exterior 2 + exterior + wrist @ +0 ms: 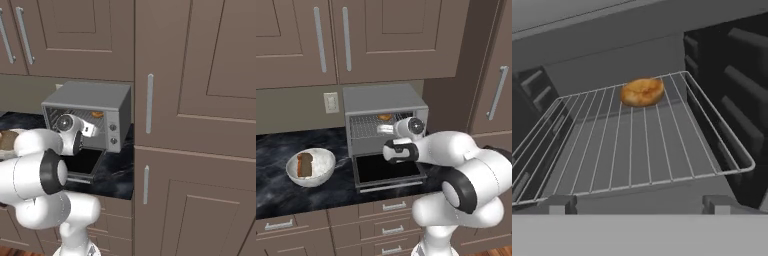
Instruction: Pick up the heated bread from the toaster oven and place it in the bowl. Then move the bread bowl to the dining counter.
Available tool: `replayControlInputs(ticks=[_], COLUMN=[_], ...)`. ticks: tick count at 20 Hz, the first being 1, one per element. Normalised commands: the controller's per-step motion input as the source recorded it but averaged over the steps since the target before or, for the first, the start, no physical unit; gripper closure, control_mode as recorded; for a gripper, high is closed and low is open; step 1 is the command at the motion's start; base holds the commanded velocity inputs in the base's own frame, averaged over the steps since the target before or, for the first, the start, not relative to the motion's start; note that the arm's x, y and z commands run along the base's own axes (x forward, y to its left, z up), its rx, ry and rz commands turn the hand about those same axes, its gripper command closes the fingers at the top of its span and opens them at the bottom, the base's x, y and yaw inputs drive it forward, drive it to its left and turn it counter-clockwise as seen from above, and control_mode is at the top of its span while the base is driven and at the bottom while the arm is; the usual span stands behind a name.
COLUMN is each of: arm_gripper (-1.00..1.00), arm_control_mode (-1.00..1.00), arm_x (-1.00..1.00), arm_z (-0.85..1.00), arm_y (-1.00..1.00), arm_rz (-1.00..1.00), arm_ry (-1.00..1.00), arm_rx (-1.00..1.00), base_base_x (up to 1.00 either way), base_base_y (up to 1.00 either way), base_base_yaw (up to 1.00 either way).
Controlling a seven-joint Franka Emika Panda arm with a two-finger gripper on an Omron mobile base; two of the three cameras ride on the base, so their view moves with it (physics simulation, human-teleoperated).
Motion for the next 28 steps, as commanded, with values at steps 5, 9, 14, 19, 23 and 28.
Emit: replayControlInputs(ticks=[5,9,14,19,23,28], arm_gripper=[-1.0,-1.0,-1.0,-1.0,-1.0,-1.0], arm_control_mode=[-1.0,-1.0,-1.0,-1.0,-1.0,-1.0], arm_x=[0.23,0.2,0.13,0.22,0.29,0.2], arm_z=[0.0,-0.01,-0.26,-0.14,0.0,-0.07], arm_y=[0.05,0.1,0.17,0.2,0.17,0.17], arm_rz=[0.0,0.0,0.0,0.0,0.0,0.0], arm_ry=[-0.1,-0.09,-0.02,-0.01,0.0,0.01], arm_rx=[0.0,-0.01,-0.07,-0.06,-0.04,-0.08], base_base_x=[0.0,0.0,0.0,0.0,0.0,0.0], base_base_y=[0.0,0.0,0.0,0.0,0.0,0.0], base_base_yaw=[0.0,0.0,0.0,0.0,0.0,0.0])
